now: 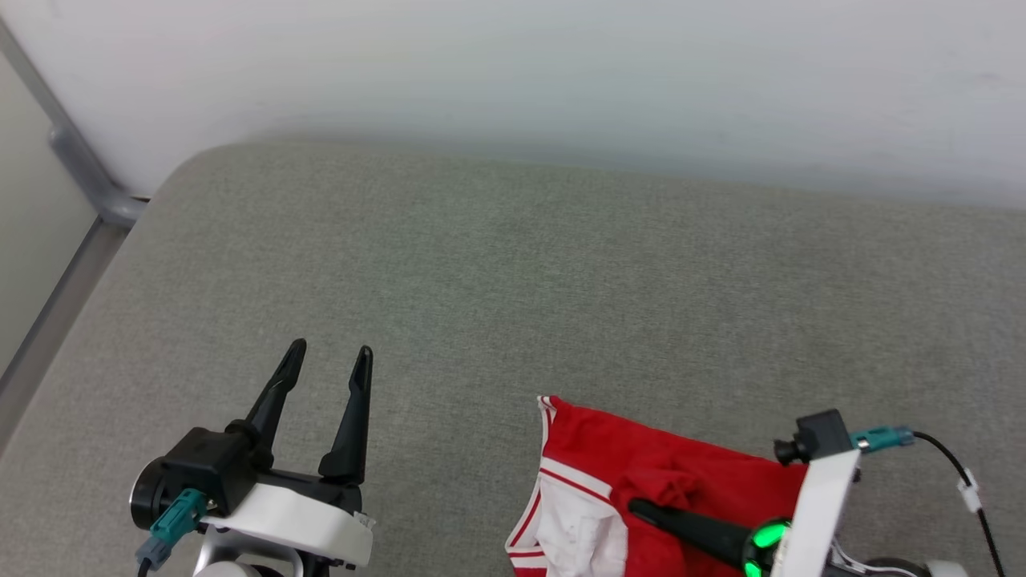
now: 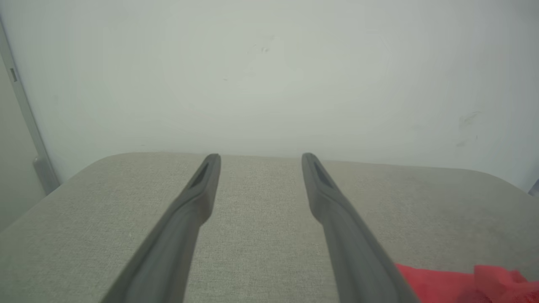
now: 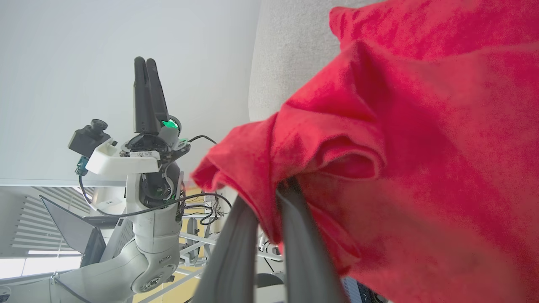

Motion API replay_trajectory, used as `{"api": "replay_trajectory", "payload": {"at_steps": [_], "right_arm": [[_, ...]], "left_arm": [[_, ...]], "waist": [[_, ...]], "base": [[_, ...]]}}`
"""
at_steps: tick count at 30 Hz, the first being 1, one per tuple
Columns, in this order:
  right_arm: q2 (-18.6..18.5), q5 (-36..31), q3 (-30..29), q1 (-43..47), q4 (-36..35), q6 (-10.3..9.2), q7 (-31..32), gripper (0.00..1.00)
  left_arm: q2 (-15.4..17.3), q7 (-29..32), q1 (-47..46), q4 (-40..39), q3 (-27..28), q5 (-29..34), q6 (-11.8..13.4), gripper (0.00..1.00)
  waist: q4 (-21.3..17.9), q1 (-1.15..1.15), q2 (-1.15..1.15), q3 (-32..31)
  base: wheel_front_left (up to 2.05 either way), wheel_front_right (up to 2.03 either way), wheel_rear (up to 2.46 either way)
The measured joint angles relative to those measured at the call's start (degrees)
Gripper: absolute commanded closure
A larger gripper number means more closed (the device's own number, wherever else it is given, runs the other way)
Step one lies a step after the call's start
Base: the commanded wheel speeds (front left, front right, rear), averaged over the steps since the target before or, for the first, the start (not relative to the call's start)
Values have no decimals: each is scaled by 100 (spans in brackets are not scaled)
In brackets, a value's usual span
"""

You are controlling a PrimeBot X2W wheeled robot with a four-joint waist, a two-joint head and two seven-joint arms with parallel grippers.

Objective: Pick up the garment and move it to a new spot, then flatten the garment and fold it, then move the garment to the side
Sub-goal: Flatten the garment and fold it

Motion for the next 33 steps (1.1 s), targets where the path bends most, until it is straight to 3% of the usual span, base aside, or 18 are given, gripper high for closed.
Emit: {"api": "replay_trajectory", "payload": {"at_steps": [3,9,10,11,12,13,22,25,28,33], "right_arm": [[0,74,393,-181,111,0,-375,100],[1,-549,803,-465,492,0,-990,100],[3,-617,829,-475,556,0,-1106,71],[3,-645,878,-488,619,0,-1183,54],[1,-636,933,-503,689,0,-1236,7],[2,-641,991,-526,733,0,-1289,0],[-27,-833,1495,-626,559,0,-1766,0],[-216,-1354,1651,-697,242,0,-2241,0],[-478,-2351,1660,-740,96,0,-2975,0],[-575,-3899,1060,-619,67,0,-3878,0]], "left_arm": [[-9,-2,-31,47,-34,-8,-62,0],[-113,-19,-197,125,-43,-8,-176,0],[-141,-36,-224,140,-40,-7,-199,0],[-165,-43,-245,158,-35,-7,-202,0],[-186,-48,-260,181,-25,-5,-220,0],[-197,-54,-274,210,-15,2,-247,0],[-282,-67,-330,416,52,78,-353,0],[-288,-68,-330,442,68,112,-375,0],[-292,-68,-321,468,109,119,-344,0],[-301,-69,-246,490,126,162,-274,0]], "waist": [[98,0,0,80],[231,0,0,354],[247,0,0,401],[261,0,0,443],[271,1,0,482],[277,0,0,512],[197,0,0,464],[148,0,0,397],[91,0,0,326],[-14,0,0,195]], "base": [[0,0,0],[0,0,0],[0,0,0],[0,0,0],[0,0,0],[0,0,0],[0,0,0],[0,0,0],[0,0,0],[0,0,0]]}}
